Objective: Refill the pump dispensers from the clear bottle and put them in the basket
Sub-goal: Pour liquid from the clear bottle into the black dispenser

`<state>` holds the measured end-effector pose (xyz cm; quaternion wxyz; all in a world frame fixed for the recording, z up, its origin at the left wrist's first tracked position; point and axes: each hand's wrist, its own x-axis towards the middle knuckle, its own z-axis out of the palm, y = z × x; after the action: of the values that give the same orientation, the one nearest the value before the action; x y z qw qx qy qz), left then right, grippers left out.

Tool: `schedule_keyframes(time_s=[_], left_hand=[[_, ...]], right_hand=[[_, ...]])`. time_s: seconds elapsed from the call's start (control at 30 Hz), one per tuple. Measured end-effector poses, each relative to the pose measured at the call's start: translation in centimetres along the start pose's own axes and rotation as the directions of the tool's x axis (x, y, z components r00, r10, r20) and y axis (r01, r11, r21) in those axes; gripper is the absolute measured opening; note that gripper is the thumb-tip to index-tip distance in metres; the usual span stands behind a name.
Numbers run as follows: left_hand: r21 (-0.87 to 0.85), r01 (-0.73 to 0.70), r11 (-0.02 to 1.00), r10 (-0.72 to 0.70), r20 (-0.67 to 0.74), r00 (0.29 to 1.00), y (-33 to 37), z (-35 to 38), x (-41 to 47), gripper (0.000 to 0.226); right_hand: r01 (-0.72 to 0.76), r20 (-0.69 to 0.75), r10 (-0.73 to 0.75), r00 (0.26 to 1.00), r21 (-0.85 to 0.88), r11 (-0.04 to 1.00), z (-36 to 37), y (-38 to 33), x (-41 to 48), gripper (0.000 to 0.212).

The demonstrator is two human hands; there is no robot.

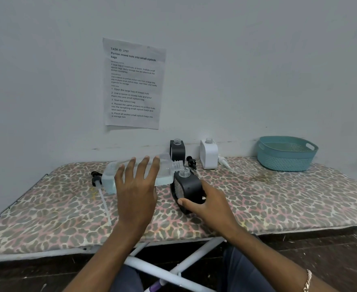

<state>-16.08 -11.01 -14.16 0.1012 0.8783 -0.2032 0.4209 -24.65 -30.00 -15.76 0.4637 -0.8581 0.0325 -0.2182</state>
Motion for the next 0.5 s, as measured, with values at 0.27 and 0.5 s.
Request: schedule_keyframes(time_s=[0.27,0.5], left_hand=[[-0.005,0.002,1.000,-0.002,-0.006,1.000,0.05,-0.08,0.08,0.080],[-0.006,0.002,1.000,-0.002,-0.009,1.000,0.07,-0.08,0.09,0.080]], right_hand=[[0.019,0.009,-0.019,1.000,-0.011,1.000,-0.31,-0.01,0.19,0.042],[0.018,0.017,-0.018,1.000,-0.006,1.000,-0.38,0.13,0.16,0.045]])
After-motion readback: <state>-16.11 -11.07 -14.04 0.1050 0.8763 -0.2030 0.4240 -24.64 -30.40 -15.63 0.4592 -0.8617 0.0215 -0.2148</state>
